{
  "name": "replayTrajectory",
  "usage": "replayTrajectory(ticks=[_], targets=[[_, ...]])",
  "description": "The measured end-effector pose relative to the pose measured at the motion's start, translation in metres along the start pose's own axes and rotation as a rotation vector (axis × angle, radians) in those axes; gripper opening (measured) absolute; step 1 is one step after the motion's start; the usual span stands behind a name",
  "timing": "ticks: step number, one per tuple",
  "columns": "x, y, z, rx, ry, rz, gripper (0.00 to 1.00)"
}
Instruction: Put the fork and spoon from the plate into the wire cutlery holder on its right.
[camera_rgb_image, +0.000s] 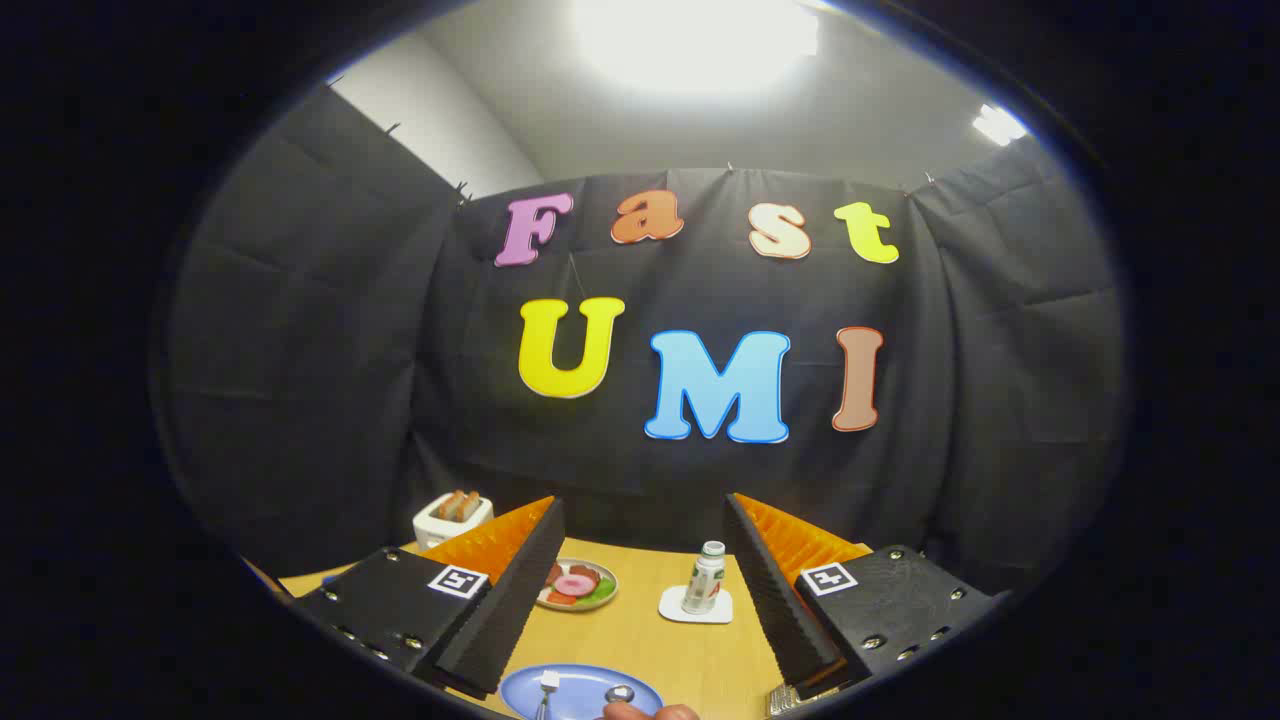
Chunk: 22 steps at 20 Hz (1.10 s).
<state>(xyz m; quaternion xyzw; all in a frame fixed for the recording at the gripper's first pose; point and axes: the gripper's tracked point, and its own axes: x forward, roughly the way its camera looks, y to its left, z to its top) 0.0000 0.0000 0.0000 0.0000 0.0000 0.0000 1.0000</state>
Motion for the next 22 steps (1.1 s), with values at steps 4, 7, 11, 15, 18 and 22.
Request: replayTrajectory(ticks=[4, 7, 11, 15, 18, 22], targets=[[0.019, -0.031, 0.043, 0.074, -0.087, -0.065, 0.99], [0.021, -0.036, 0.030, 0.090, -0.038, -0.083, 0.99], [0.018, -0.039, 0.010, 0.079, 0.010, -0.103, 0.99], [0.017, -0.042, -0.013, 0.081, 0.083, -0.111, 0.99], [0.007, -0.037, -0.049, 0.036, 0.202, -0.072, 0.99], [-0.023, -0.017, -0.141, -0.010, 0.515, -0.012, 0.99]])
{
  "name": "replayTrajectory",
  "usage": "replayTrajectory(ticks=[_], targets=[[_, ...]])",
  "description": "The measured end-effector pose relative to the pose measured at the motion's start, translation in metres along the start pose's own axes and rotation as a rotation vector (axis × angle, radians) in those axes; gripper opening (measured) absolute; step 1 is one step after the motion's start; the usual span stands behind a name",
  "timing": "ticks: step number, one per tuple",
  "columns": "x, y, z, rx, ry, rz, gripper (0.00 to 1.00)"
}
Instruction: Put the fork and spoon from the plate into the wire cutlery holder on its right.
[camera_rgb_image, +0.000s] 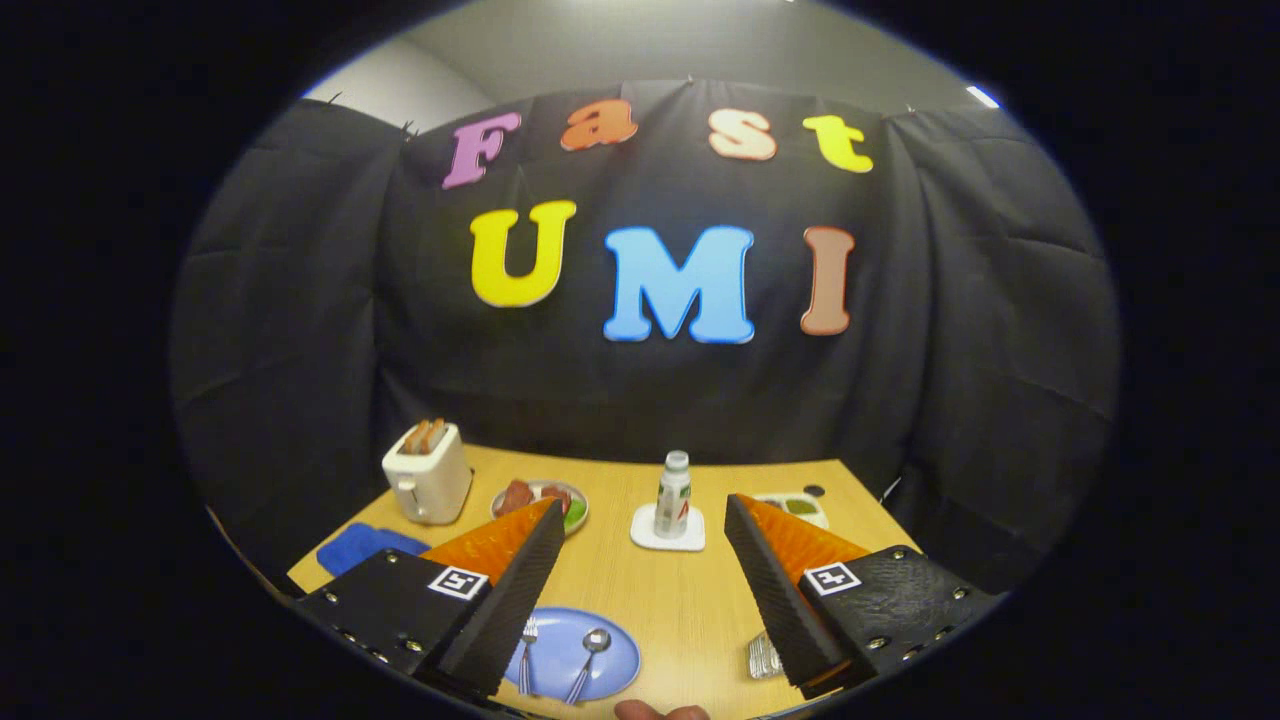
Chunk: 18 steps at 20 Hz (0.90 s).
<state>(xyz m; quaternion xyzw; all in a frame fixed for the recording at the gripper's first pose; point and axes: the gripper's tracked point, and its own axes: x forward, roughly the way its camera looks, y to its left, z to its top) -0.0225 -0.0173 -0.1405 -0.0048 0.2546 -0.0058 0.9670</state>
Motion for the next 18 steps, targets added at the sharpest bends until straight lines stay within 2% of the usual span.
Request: replayTrajectory(ticks=[5, 13, 18], targets=[[0.023, 0.042, -0.111, -0.026, 0.372, 0.112, 1.00], [0.036, 0.062, -0.191, -0.065, 0.641, 0.089, 0.98], [0.041, 0.064, -0.206, -0.055, 0.716, 0.067, 0.97]])
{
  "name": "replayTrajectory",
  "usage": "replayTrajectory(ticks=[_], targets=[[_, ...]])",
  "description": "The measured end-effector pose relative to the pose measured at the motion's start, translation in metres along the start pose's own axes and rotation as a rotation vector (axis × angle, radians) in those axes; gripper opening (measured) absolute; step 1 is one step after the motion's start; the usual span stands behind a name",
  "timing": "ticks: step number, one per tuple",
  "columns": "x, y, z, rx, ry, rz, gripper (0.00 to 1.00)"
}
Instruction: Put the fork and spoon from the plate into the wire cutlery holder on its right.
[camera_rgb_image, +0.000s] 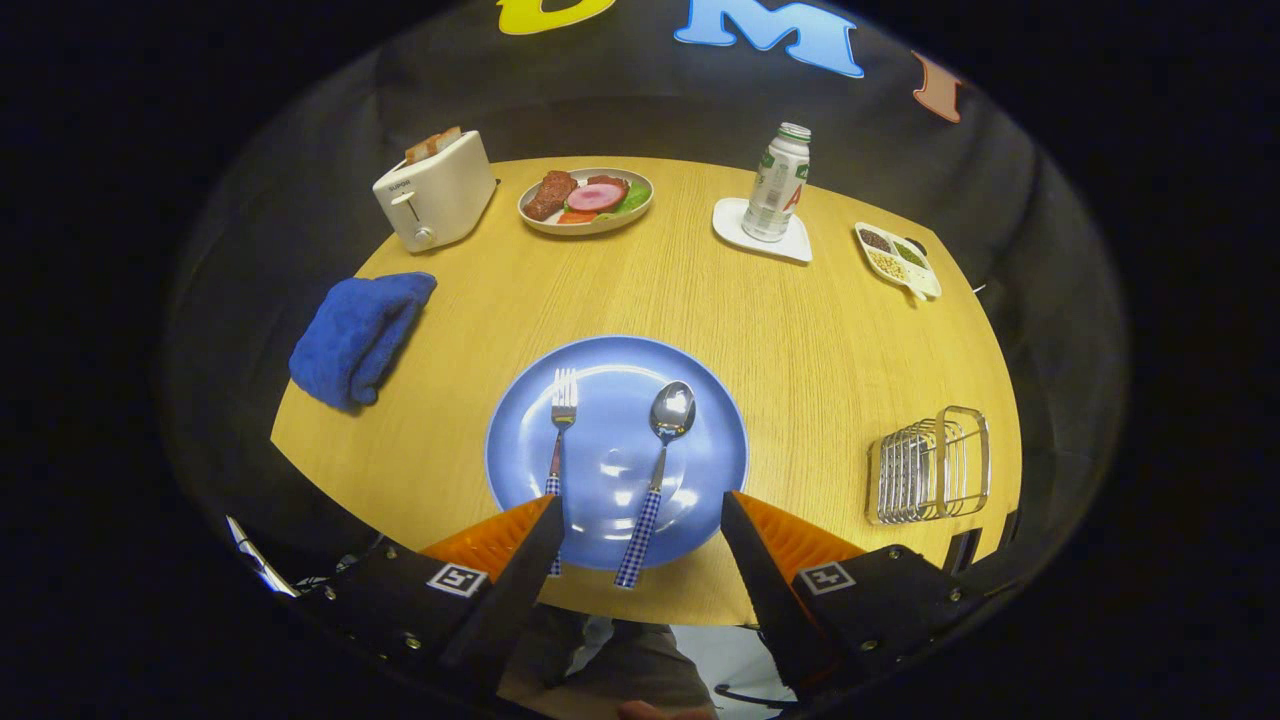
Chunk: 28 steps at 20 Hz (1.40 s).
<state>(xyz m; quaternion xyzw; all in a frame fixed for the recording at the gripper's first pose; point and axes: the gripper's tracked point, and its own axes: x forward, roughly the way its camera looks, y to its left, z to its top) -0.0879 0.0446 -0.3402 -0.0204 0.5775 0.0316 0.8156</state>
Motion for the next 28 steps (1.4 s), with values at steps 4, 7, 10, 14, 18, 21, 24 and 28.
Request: replayTrajectory(ticks=[4, 7, 10, 14, 18, 21, 24, 28], targets=[[0.015, -0.001, -0.008, 0.011, 0.066, -0.009, 0.97], [0.024, 0.001, -0.011, 0.008, 0.104, -0.002, 0.97], [0.031, 0.002, -0.012, 0.020, 0.129, 0.003, 0.97], [0.042, 0.000, -0.024, 0.036, 0.186, -0.001, 0.78], [0.052, 0.003, -0.033, 0.027, 0.244, -0.002, 0.56], [0.057, 0.002, -0.040, 0.006, 0.305, -0.018, 0.47], [0.063, 0.004, -0.045, -0.010, 0.350, -0.008, 0.47], [0.064, 0.007, -0.033, -0.005, 0.350, 0.009, 0.14]])
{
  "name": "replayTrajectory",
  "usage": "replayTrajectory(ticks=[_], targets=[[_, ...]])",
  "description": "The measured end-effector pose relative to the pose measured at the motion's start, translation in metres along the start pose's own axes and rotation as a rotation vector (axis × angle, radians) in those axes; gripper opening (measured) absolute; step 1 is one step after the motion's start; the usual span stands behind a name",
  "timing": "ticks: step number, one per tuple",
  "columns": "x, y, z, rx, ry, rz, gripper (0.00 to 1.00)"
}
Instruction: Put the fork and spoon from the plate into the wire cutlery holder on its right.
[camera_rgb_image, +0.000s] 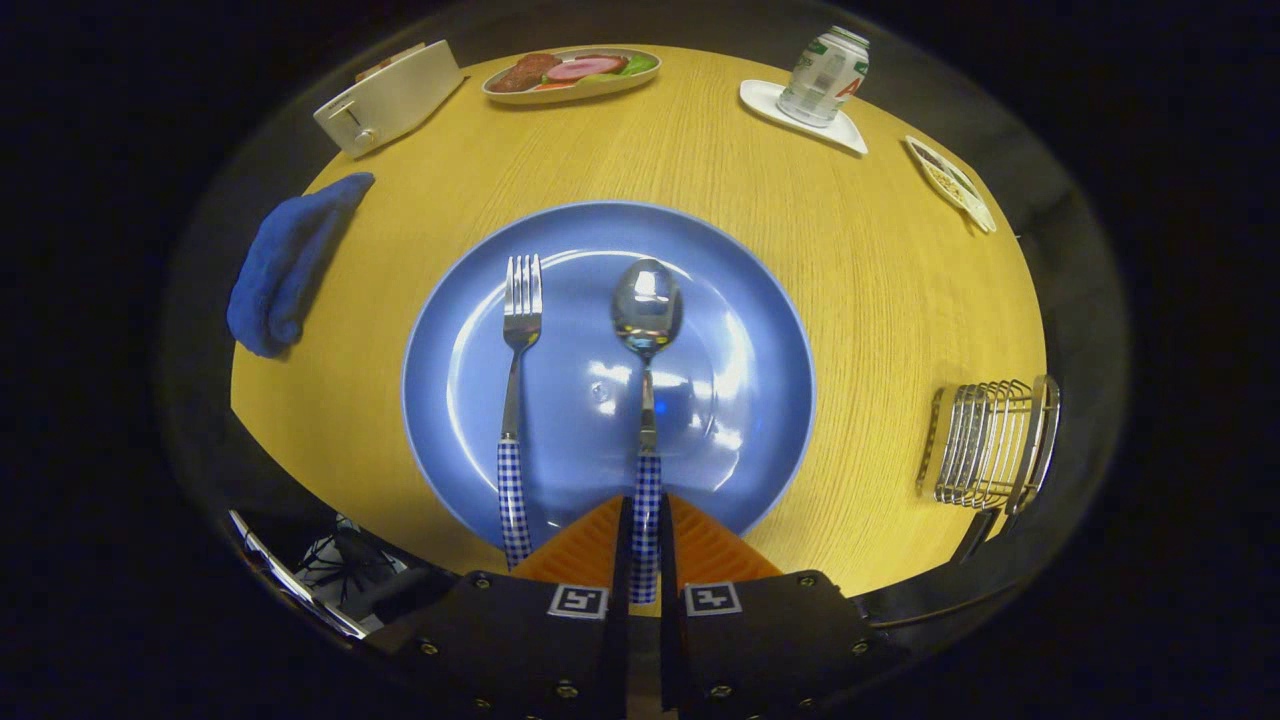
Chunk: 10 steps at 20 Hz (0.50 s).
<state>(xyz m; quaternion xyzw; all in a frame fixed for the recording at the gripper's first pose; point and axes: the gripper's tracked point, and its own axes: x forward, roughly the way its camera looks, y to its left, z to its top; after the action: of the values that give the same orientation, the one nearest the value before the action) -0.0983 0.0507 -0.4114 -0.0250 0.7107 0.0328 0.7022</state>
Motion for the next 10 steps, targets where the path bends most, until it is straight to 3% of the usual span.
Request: replayTrajectory(ticks=[1, 6, 10], targets=[[0.002, -0.001, -0.006, -0.021, 0.019, -0.001, 0.06], [-0.005, -0.008, -0.002, -0.065, 0.027, 0.021, 0.06], [-0.037, -0.021, -0.007, -0.091, 0.062, 0.065, 0.05]])
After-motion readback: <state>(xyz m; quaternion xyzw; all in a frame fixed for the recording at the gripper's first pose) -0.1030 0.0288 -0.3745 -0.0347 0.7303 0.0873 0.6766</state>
